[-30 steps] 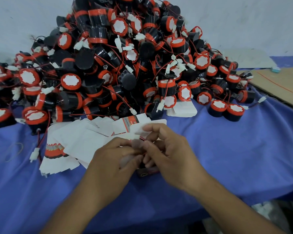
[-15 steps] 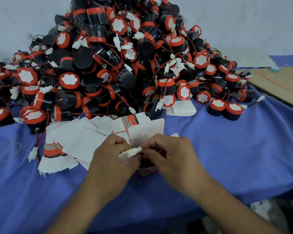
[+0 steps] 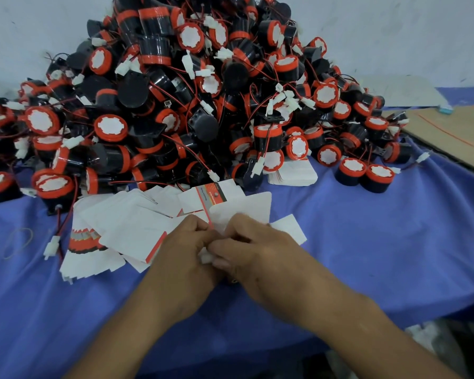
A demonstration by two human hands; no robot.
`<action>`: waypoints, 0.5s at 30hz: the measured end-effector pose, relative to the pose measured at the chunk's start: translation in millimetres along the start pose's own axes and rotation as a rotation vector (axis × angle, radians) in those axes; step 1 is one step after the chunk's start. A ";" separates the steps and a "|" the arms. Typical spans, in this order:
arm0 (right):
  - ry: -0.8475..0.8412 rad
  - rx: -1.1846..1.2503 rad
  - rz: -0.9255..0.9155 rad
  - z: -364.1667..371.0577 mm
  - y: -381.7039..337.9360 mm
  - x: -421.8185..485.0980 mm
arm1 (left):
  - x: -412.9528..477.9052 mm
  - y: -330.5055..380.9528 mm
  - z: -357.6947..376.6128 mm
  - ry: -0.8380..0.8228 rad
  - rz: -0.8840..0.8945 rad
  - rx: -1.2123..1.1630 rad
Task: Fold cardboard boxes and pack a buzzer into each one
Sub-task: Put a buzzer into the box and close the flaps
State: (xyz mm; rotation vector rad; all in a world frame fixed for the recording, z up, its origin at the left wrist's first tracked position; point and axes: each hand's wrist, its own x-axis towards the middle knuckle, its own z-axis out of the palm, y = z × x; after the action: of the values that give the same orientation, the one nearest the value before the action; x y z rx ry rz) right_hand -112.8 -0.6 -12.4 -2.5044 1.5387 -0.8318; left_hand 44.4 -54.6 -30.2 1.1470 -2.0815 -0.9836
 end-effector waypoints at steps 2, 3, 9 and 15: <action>-0.037 0.019 -0.001 3.1 -0.9 1.8 | 0.8 1.2 -0.3 0.007 -0.005 -0.032; -0.047 0.039 0.002 3.2 0.8 2.6 | 1.2 0.3 -0.6 0.019 0.005 0.002; -0.061 0.230 0.161 2.1 12.9 2.7 | -1.6 -2.1 0.7 0.082 -0.074 -0.108; -0.114 0.205 0.075 0.5 8.7 5.1 | -0.3 -3.0 5.2 0.128 -0.151 -0.258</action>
State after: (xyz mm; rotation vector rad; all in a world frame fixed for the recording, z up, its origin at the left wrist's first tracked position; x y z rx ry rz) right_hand -117.7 -9.3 -13.7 -2.2930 1.4230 -0.7779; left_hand 42.0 -53.7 -35.6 1.2101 -1.7301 -1.1791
